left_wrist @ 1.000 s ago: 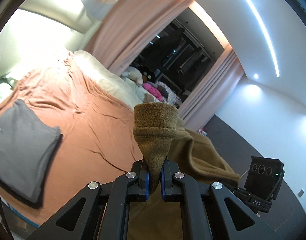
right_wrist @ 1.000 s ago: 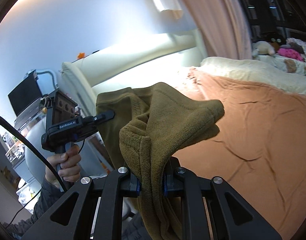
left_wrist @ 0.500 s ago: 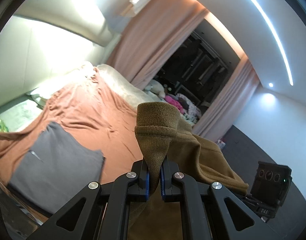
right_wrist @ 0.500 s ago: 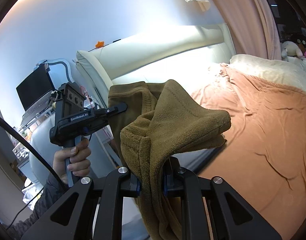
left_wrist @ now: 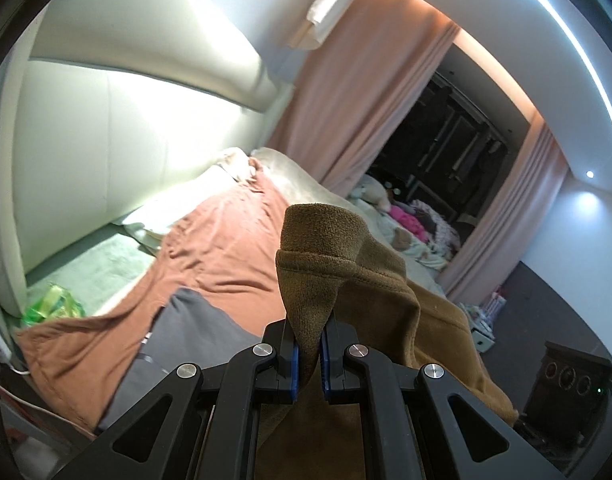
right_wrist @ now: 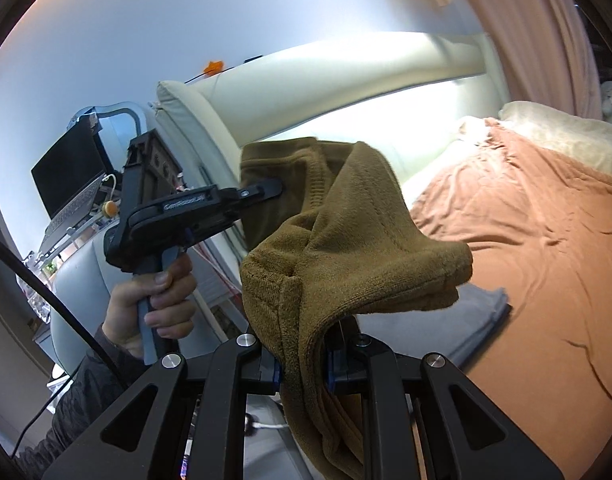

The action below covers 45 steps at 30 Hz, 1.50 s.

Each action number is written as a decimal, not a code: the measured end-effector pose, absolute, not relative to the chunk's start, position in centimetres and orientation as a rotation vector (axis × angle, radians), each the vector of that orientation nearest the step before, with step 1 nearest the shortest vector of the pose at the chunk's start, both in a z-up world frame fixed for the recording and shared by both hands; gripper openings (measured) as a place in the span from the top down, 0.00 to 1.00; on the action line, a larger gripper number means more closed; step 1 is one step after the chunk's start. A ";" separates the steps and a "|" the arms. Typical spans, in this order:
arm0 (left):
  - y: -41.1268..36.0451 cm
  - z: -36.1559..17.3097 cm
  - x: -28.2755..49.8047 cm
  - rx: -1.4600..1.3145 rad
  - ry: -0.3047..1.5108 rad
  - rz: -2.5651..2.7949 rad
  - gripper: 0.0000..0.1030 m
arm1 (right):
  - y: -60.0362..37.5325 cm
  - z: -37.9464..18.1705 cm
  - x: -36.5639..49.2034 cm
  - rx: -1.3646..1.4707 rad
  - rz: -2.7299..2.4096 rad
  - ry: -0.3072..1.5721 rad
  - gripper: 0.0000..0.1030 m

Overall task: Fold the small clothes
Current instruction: 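Lift the folded shirt with both tools and carry it toward the grey clothes stack, then lower the shirt onto the grey stack and open both tools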

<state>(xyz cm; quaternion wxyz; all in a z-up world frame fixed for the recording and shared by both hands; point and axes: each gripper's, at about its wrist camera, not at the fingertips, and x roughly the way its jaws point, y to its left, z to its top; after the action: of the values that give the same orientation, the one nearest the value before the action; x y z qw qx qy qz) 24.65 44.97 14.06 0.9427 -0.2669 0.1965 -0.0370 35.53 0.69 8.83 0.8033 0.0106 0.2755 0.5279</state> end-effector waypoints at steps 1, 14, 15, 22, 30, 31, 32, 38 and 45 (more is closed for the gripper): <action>45.6 14.1 24.5 -0.542 0.400 -0.054 0.93 | 1.3 8.8 35.5 0.017 1.148 0.594 0.89; 49.6 10.6 28.8 -0.480 0.467 0.157 0.93 | 4.3 4.0 41.7 -0.013 1.145 0.632 0.89; 49.8 10.0 29.6 -0.485 0.476 0.157 0.93 | 4.1 3.3 43.0 -0.012 1.129 0.644 0.89; 51.0 5.6 36.7 -0.488 0.551 0.171 0.93 | 2.0 -0.4 50.9 -0.003 1.045 0.716 0.88; 50.9 1.2 43.7 -0.443 0.647 0.152 0.92 | 0.7 -4.1 57.7 0.055 0.978 0.799 0.86; 50.8 0.3 44.7 -0.429 0.675 0.164 0.90 | 1.6 -4.7 57.8 0.052 0.949 0.814 0.86; 50.9 -0.6 45.4 -0.414 0.706 0.192 0.87 | 1.9 -5.8 58.7 0.037 0.882 0.845 0.81; 52.0 -4.0 44.9 -0.473 0.763 0.292 0.58 | 0.2 -10.6 63.5 0.023 0.638 0.988 0.29; 50.4 -2.6 41.2 -0.452 0.764 0.290 0.58 | -2.3 -8.6 61.0 0.054 0.751 0.942 0.29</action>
<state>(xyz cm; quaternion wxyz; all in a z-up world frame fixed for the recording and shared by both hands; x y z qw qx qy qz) 41.17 50.40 -2.55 0.8929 -0.2178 0.3685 0.1397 60.99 -2.29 -8.63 0.8237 0.0254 0.4430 0.3530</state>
